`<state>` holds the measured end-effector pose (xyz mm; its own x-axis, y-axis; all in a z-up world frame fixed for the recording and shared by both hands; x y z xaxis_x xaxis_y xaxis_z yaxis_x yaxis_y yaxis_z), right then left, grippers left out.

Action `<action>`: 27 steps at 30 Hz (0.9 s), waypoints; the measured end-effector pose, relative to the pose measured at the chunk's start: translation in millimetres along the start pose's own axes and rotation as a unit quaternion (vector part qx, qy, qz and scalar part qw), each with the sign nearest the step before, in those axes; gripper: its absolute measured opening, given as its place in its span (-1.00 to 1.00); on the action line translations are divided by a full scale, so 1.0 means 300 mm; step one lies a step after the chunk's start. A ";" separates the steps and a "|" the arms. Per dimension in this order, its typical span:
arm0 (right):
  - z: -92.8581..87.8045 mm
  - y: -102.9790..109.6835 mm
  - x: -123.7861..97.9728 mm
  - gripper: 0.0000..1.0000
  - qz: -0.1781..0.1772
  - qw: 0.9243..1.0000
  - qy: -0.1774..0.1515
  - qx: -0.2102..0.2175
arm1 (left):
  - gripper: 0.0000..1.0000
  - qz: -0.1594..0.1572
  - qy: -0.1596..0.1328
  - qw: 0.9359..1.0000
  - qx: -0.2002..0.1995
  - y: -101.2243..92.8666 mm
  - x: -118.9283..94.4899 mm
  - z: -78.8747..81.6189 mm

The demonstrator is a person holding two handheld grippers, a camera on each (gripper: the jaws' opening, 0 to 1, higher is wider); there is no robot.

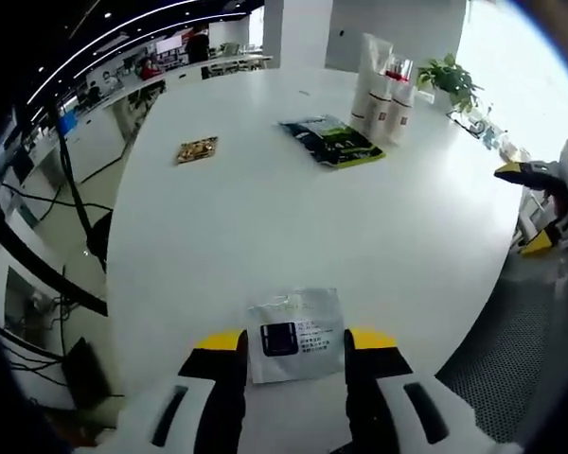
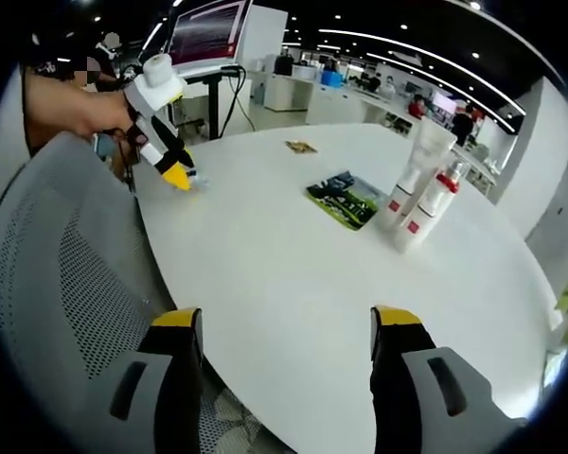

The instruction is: Arrange the skincare products in the storage area until every visible bottle or jar stands upright without overlapping.

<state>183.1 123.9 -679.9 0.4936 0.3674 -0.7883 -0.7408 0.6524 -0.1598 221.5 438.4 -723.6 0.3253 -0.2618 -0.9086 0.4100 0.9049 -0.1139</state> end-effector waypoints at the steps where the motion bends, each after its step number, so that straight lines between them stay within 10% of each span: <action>1: 0.000 -0.001 0.000 0.37 -0.001 1.000 0.000 0.000 | -0.17 -0.002 -0.006 1.000 -0.003 -0.002 -0.012 0.003; 17: 0.004 -0.007 -0.007 0.36 -0.028 0.999 -0.001 -0.033 | -0.17 -0.032 -0.121 0.992 0.028 -0.126 -0.228 0.053; 27: 0.017 -0.018 -0.022 0.35 -0.045 0.998 -0.017 -0.028 | -0.17 -0.049 -0.155 0.985 0.063 -0.275 -0.229 0.017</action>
<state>186.2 121.4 -670.7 0.5737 0.3327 -0.7485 -0.7165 0.6466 -0.2618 169.8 380.1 -649.7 0.5151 -0.4538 -0.7271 0.5484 0.8265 -0.1273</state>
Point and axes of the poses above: the point that each gripper's makers call its tool centre point, and the gripper's own axes: x roughly forward along the fingers, y roughly to its left, z roughly out of its top, the point moved 7 cm from there along -x, roughly backward along the fingers, and after that the axes turned 9 degrees about y, right-handed, at the moved point
